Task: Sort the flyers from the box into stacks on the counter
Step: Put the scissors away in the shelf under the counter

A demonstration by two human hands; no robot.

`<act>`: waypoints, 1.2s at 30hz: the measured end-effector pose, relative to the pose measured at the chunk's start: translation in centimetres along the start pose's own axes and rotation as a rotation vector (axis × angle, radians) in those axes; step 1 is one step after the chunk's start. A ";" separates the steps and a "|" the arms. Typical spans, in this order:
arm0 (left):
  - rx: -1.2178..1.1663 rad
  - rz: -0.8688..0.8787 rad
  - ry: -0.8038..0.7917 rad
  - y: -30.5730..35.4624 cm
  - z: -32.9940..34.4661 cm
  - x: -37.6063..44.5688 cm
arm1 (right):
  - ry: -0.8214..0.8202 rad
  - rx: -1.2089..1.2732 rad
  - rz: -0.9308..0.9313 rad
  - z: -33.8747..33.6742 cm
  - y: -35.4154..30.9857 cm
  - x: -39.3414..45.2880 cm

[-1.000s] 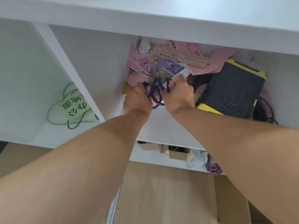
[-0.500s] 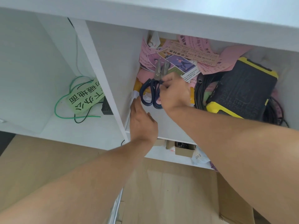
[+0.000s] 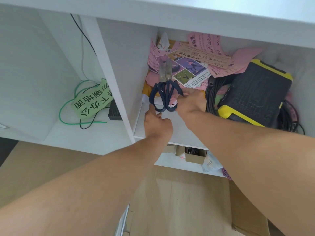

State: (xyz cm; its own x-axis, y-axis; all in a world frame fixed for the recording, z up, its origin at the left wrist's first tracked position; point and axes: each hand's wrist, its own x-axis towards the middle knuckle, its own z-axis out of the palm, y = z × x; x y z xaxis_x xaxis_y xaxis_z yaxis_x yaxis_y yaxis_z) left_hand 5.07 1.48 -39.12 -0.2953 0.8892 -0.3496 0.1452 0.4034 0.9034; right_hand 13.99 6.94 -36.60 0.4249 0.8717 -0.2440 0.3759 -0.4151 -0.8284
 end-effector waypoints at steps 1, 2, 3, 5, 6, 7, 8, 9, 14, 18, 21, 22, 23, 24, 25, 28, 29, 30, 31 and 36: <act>-0.019 -0.029 0.001 0.1 0.2 -0.3 | -0.013 -0.002 -0.006 -0.3 -0.1 0.2; -0.023 -0.043 0.009 0.1 0.4 -0.4 | -0.030 0.005 -0.008 -0.2 -0.2 0.5; -0.024 -0.046 0.020 0.2 0.5 -0.3 | -0.049 -0.006 -0.006 -0.2 -0.5 0.6; -0.040 -0.050 0.025 0.5 0.4 0.2 | -0.081 -0.030 0.006 0.1 -0.6 1.3; -0.031 -0.044 0.019 0.6 0.2 0.5 | -0.088 -0.023 0.014 0.3 -0.4 1.8; 0.001 -0.031 0.014 0.7 0.1 0.8 | -0.096 -0.007 0.019 0.3 -0.1 2.1; 0.044 -0.016 0.006 1.0 -0.2 1.0 | -0.117 0.029 0.027 0.2 0.2 2.2; 0.072 -0.003 -0.004 1.2 -0.4 1.1 | -0.154 0.074 0.033 0.0 0.4 2.1; 0.117 -0.014 -0.054 1.8 -1.0 0.3 | -0.292 0.346 0.110 -1.4 1.0 0.4; 0.161 -0.018 -0.080 1.8 -2.0 -2.3 | -0.227 0.237 0.103 -1.8 2.0 -1.7; 0.172 -0.032 -0.109 2.0 -3.1 -5.9 | -0.232 0.145 0.105 -2.8 4.1 -4.7; 0.169 -0.051 -0.130 2.2 -3.6 -7.3 | -0.241 0.144 0.126 -3.8 3.8 -6.9; 0.174 -0.067 -0.151 2.7 -4.2 -8.6 | -0.253 0.138 0.141 -4.9 2.8 -9.4; 0.184 -0.075 -0.175 3.3 -4.8 -9.9 | -0.272 0.116 0.146 -5.9 2.0 -11.5; 0.191 -0.079 -0.197 4.1 -5.5 -11.3 | -0.286 0.080 0.138 -7.1 1.1 -13.5; 0.210 -0.100 -0.184 7.3 -8.7 -15.2 | -0.310 -0.003 0.106 -10.5 -1.5 -18.2; 0.211 -0.097 -0.177 8.4 -10.0 -16.5 | -0.320 -0.013 0.090 -11.4 -2.7 -19.5; 0.215 -0.086 -0.179 9.6 -11.4 -17.7 | -0.326 -0.016 0.072 -12.4 -4.0 -20.8; 0.222 -0.065 -0.182 10.9 -12.7 -18.9 | -0.333 -0.035 0.060 -13.2 -5.6 -21.9; 0.296 0.089 -0.175 17.8 -19.0 -23.9 | -0.343 -0.079 -0.081 -17.5 -15.2 -26.8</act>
State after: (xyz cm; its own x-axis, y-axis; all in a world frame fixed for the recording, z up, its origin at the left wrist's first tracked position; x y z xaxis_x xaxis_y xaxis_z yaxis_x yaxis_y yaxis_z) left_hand -3.27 -16.69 -9.98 -0.1067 0.9367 -0.3334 0.4378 0.3453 0.8301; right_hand 11.33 -14.66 -8.67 0.0952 0.9335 -0.3457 0.4655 -0.3487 -0.8135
